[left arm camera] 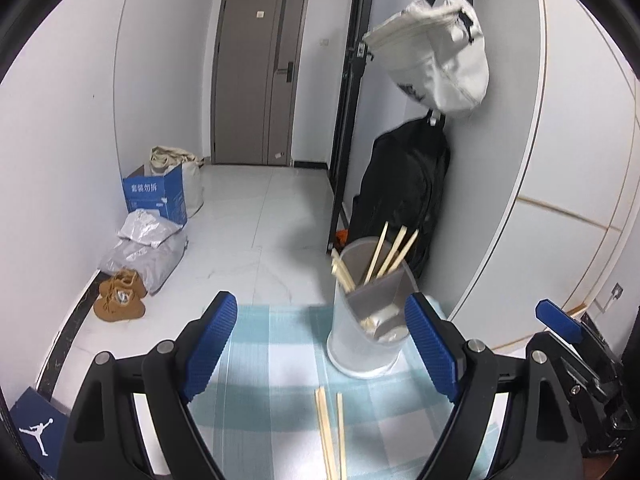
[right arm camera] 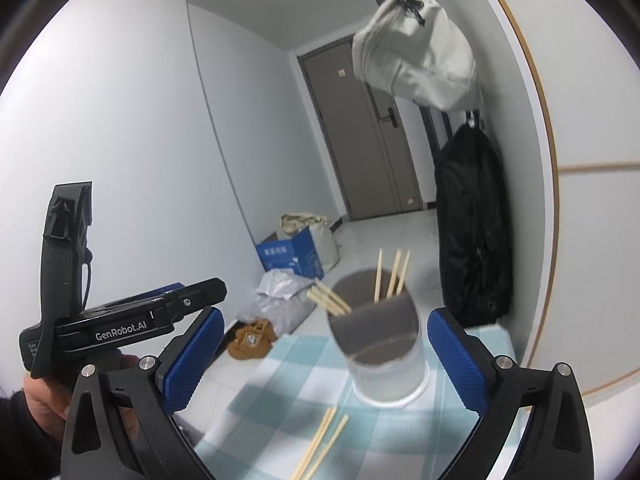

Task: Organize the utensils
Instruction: 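Lower the right gripper to the remaining chopsticks and grasp one, then lift the chopstick with the right gripper while the left gripper grasps another chopstick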

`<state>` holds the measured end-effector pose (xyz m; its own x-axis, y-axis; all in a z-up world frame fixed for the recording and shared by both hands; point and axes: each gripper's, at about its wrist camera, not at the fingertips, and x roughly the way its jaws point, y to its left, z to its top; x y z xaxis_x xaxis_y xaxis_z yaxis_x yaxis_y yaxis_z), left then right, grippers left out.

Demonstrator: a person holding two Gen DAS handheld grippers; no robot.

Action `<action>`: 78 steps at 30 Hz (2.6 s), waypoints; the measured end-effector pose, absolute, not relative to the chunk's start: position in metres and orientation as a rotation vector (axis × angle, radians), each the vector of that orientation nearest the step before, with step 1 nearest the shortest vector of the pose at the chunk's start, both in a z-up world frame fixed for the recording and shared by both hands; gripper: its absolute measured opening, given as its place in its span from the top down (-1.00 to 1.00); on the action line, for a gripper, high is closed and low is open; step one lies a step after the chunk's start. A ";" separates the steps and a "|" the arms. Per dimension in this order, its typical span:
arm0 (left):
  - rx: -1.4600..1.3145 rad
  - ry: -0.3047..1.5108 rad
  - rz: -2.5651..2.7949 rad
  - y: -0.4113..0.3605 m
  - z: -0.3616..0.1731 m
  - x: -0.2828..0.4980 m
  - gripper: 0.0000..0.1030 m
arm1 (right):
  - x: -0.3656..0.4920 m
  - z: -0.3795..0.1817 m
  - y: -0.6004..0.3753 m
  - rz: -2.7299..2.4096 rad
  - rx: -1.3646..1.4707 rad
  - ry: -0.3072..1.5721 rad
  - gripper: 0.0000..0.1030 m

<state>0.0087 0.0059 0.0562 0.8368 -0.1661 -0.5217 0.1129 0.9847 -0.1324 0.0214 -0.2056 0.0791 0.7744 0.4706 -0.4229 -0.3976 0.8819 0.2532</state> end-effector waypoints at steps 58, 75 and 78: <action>-0.505 0.827 0.020 0.113 -0.065 0.053 -0.60 | 0.128 -0.126 -0.076 0.264 -0.322 1.350 0.82; -0.295 1.030 -0.161 0.057 -0.094 0.059 -0.60 | 0.114 -0.079 -0.162 0.309 0.218 1.242 0.90; -0.213 1.055 -0.168 0.040 -0.098 0.056 -0.61 | 0.109 -0.080 -0.194 0.293 0.378 1.231 0.90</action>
<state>0.0563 0.0404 -0.0980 0.4838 -0.2384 -0.8421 0.0349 0.9667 -0.2536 0.1090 -0.1940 -0.0799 0.3095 0.4162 -0.8550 -0.0143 0.9011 0.4334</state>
